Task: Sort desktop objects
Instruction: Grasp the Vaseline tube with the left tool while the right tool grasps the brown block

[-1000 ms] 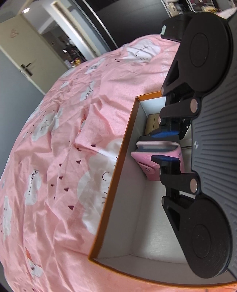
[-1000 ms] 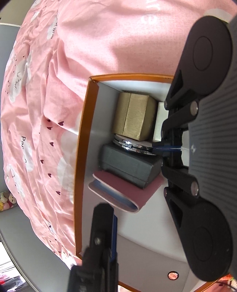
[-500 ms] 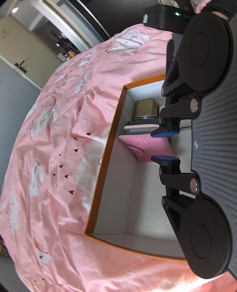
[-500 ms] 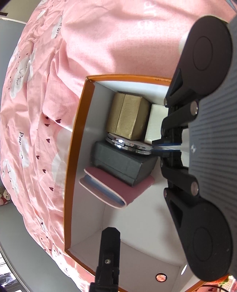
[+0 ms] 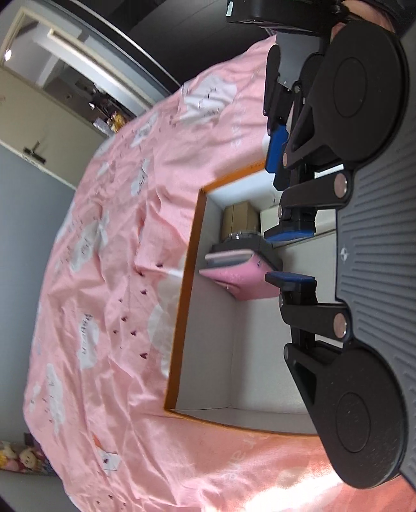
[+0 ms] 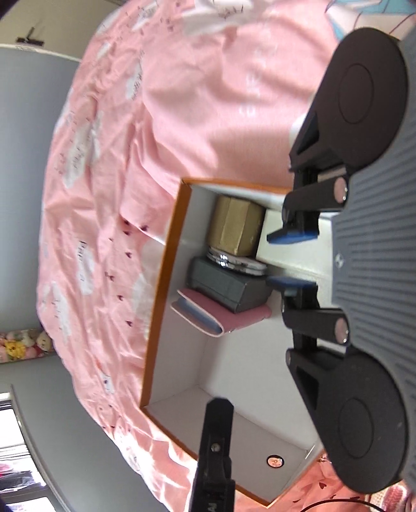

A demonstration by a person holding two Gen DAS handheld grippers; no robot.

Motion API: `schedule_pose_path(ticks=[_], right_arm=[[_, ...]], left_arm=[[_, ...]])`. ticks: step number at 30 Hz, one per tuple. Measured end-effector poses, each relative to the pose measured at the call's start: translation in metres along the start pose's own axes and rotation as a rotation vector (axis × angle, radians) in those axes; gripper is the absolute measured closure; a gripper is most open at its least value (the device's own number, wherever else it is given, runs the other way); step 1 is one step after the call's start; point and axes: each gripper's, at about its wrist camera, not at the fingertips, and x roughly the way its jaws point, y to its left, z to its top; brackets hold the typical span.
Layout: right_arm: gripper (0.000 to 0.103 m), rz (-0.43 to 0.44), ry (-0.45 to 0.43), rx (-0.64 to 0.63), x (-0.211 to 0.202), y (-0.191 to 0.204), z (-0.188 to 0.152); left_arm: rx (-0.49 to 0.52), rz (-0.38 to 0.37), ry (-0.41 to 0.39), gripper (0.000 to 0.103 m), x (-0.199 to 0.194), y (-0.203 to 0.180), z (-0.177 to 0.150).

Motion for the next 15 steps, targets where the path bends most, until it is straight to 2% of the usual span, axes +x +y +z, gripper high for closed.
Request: schedule_pose_path(ticks=[2, 6, 11, 15], right_arm=[[0.068, -0.030, -0.041, 0.005, -0.015, 0.000, -0.007], [0.063, -0.061, -0.102, 0.034, -0.043, -0.002, -0.025], [0.060, -0.054, -0.117, 0.074, -0.072, -0.002, -0.049], [0.059, -0.089, -0.085, 0.041, -0.085, 0.000, -0.069]], left_arm=[[0.012, -0.019, -0.024, 0.080, -0.014, -0.002, -0.005], [0.045, -0.031, -0.053, 0.080, -0.038, -0.003, -0.016], [0.055, -0.006, -0.042, 0.080, -0.062, 0.003, -0.034], [0.065, 0.012, -0.021, 0.080, -0.075, 0.009, -0.052]])
